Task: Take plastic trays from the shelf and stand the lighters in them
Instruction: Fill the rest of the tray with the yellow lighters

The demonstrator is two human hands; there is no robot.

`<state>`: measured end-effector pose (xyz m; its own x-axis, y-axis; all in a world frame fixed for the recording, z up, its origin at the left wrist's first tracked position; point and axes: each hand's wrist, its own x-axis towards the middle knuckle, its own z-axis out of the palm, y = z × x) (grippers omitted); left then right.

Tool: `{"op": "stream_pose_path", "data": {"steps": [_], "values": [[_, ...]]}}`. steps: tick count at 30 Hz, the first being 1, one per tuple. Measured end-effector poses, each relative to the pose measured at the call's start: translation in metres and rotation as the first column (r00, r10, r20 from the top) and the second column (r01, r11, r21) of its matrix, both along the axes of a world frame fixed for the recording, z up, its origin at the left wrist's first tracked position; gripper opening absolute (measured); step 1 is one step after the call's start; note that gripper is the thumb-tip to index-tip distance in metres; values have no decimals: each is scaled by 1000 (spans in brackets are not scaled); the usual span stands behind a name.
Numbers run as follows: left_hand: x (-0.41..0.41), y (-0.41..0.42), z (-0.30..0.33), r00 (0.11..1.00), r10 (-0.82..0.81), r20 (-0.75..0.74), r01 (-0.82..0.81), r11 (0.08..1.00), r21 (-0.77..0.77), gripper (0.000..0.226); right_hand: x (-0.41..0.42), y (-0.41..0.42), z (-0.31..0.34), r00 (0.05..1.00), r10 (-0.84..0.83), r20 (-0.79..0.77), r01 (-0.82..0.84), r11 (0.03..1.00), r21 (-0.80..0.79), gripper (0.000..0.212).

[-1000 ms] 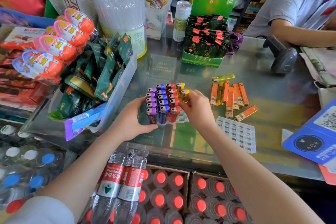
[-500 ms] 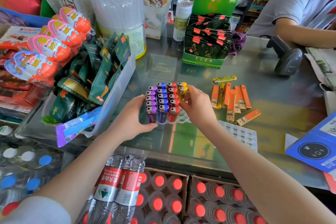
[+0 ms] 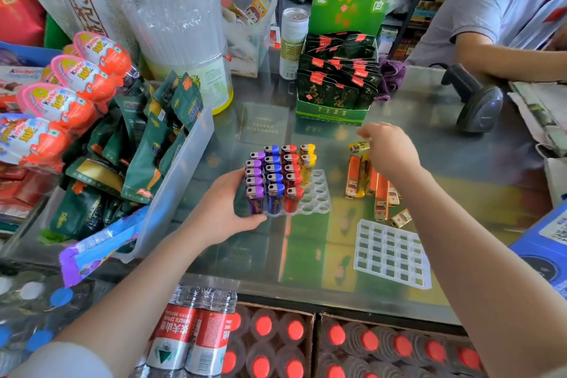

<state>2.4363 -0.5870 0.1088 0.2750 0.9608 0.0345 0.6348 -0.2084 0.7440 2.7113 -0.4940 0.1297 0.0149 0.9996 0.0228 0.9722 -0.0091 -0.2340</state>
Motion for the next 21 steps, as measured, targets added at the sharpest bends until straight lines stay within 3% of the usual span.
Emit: {"op": "stream_pose_path", "data": {"steps": [3, 5, 8, 13, 17, 19, 21], "values": [[-1, 2, -2, 1000, -12, -14, 12, 1000, 9, 45, 5, 13, 0, 999, 36, 23, -34, 996, -83, 60], [-1, 1, -2, 1000, -13, -14, 13, 1000, 20, 46, 4, 23, 0, 998, 45, -41, -50, 991, -125, 44], [0, 0, -1, 1000, -15, -7, 15, 1000, 23, 45, -9, 30, -5, 998, 46, 36, -37, 975, -221, 33], [2, -1, 3, 1000, -22, 18, 21, 999, 35, 43, -24, 25, -8, 994, 49, 95, -31, 984, -175, 29], [0, -2, 2, 1000, -9, 10, 9, 999, 32, 48, -34, 1, 6, 988, 144, -51, -143, 989, 27, 22], [-1, -3, 2, 1000, 0, 9, 0, 1000, 31, 47, -40, -16, 17, 950, 146, -276, -109, 983, 144, 21], [0, -4, 3, 1000, 7, 10, -7, 999, 34, 44, -46, -38, 24, 826, 154, -543, -39, 975, 217, 13]]}}
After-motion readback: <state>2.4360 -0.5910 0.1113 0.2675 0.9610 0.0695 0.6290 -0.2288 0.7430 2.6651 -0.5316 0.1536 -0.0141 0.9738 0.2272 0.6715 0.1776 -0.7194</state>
